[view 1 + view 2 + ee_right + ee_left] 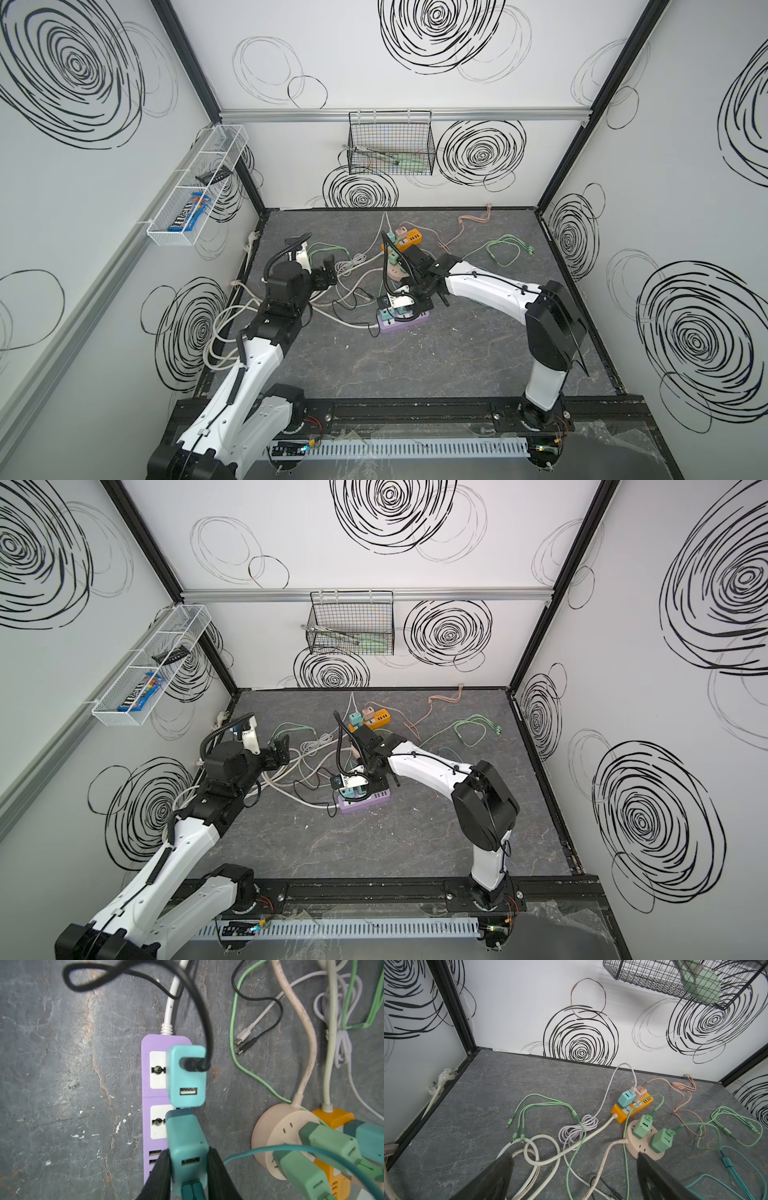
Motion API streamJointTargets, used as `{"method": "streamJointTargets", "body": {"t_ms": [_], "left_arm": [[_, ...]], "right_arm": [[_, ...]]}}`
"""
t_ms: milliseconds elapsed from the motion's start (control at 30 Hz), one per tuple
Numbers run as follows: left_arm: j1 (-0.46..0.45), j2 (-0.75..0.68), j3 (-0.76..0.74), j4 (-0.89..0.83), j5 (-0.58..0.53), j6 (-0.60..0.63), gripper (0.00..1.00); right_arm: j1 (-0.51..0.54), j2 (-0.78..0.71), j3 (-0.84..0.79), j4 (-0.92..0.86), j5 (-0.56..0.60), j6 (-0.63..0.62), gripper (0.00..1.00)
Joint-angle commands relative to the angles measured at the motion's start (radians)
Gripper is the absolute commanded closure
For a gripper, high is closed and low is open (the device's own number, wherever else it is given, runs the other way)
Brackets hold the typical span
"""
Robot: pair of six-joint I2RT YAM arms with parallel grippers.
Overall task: Insert the plug
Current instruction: 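Lower and press the teal charger into the purple strip's free socket with the right gripper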
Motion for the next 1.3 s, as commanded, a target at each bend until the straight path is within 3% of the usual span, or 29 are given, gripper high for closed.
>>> {"method": "streamJointTargets", "body": {"t_ms": [0, 800, 1267], "left_arm": [[0.014, 0.003, 0.022, 0.019, 0.011, -0.01, 0.04], [0.024, 0.033, 0.032, 0.006, 0.028, -0.022, 0.04], [0.027, 0.032, 0.035, 0.002, 0.022, -0.019, 0.04]], "right_arm": [[0.018, 0.02, 0.03, -0.055, -0.021, -0.018, 0.99], [0.056, 0.143, 0.063, -0.082, 0.006, -0.008, 0.99], [0.059, 0.254, -0.038, -0.048, -0.01, 0.0, 1.0]]}}
